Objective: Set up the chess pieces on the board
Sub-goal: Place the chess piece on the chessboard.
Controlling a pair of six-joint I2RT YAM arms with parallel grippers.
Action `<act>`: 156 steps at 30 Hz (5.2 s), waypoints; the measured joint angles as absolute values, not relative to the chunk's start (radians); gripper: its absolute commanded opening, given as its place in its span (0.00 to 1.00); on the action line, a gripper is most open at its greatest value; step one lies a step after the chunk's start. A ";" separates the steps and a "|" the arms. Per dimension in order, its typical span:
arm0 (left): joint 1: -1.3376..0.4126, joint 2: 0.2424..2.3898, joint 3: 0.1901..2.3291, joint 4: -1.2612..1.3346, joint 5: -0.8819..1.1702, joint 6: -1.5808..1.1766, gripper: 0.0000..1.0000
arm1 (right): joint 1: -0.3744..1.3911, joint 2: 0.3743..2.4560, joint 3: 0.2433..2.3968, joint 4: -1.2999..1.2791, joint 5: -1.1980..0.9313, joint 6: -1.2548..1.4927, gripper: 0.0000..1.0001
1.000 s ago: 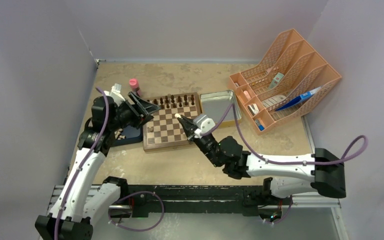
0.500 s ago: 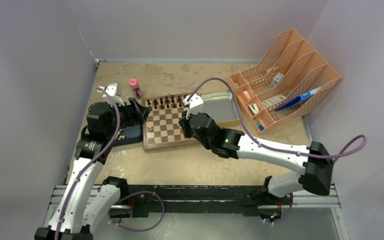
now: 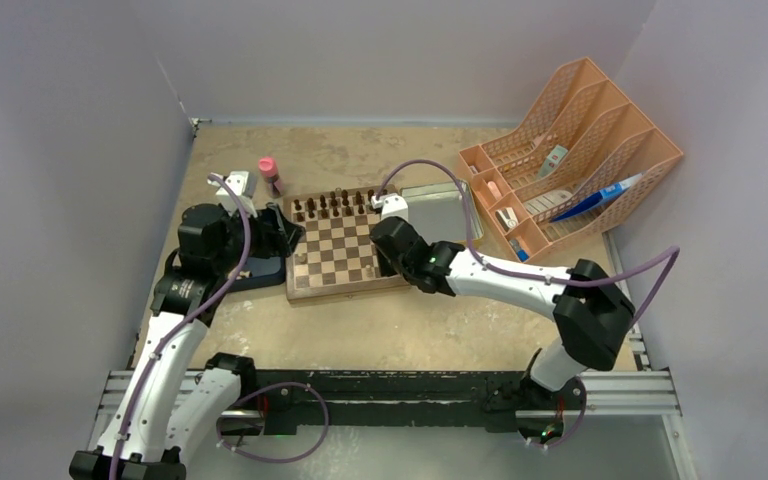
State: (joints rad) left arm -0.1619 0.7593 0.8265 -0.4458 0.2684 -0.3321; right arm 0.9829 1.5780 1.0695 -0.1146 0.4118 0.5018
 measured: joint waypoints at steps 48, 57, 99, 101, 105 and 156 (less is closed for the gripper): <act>-0.162 0.746 0.822 -0.451 0.239 -0.321 0.73 | 0.941 1.750 1.171 -0.194 0.349 0.517 0.08; -0.162 0.746 0.822 -0.451 0.239 -0.321 0.73 | 0.941 1.766 1.176 -0.196 0.350 0.517 0.12; -0.162 0.746 0.822 -0.451 0.238 -0.321 0.73 | 0.941 1.791 1.217 -0.235 0.371 0.517 0.15; -0.162 0.746 0.822 -0.451 0.238 -0.321 0.73 | 0.941 1.791 1.218 -0.236 0.370 0.517 0.15; -0.162 0.746 0.822 -0.451 0.238 -0.321 0.73 | 0.942 1.794 1.224 -0.243 0.367 0.517 0.15; -0.162 1.334 0.930 -0.602 0.207 -0.370 0.44 | 0.944 1.385 1.176 -0.182 0.348 0.500 0.35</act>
State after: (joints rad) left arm -0.1619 1.3342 0.9302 -0.6022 0.2066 -0.3702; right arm 0.9443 1.3846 1.1759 -0.1818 0.3485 0.5003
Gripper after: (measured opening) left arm 0.487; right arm 0.347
